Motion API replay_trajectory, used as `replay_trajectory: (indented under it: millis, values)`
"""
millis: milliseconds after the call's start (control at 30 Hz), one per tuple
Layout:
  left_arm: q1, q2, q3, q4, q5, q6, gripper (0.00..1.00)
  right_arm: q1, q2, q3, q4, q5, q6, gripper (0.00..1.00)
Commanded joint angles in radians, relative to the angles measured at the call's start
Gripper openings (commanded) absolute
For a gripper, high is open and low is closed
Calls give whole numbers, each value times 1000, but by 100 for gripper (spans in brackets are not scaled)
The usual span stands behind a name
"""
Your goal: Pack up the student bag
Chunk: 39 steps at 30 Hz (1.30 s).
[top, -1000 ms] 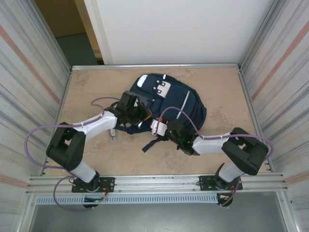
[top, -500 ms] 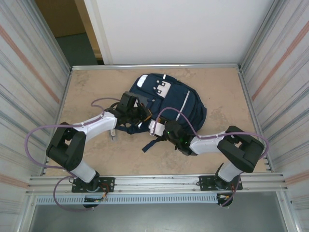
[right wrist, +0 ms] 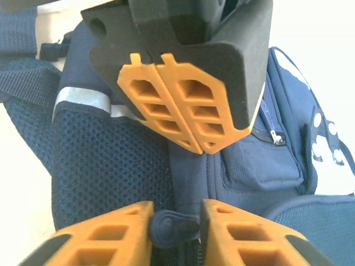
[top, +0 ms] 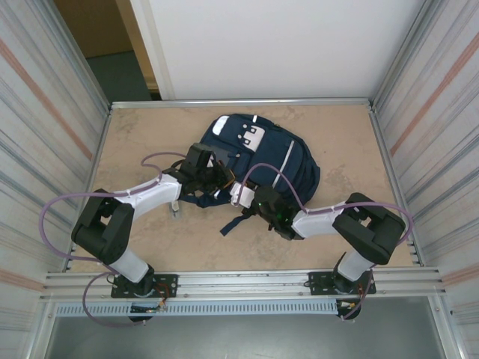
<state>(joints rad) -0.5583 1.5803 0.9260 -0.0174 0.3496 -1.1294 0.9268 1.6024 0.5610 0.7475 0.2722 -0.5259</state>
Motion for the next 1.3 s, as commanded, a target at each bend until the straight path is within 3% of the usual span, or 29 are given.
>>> replay_trajectory:
  millis: [0,67,233,333,400,600,733,833,1033,1267]
  values:
    - [-10,-20,10,36,11,32,0,-27,-29,-13,50,-29,71,16]
    - [-15,-23,8,34,1,39,0,-54,-59,-30,37,-80,112,8]
    - [-15,-27,-10,52,1,33,0,-91,-110,-61,30,-103,200,1]
    - [-15,-31,-26,67,-13,27,0,-159,-160,1,-194,-347,331,0]
    - [-13,-32,-35,73,-33,19,0,-207,-168,92,-395,-418,494,0]
    - [-12,-18,-84,172,-81,-33,0,-293,-190,260,-806,-365,1134,0]
    - [-6,5,-78,197,-75,-48,0,-267,-211,239,-834,-456,1422,0]
    - [5,10,-74,192,-76,-46,0,-250,-248,188,-838,-404,1582,0]
    - [39,4,-72,160,-80,-8,0,-265,-346,122,-883,-278,1598,0]
    - [119,11,-38,113,-37,36,0,-435,-507,33,-926,-281,1422,0]
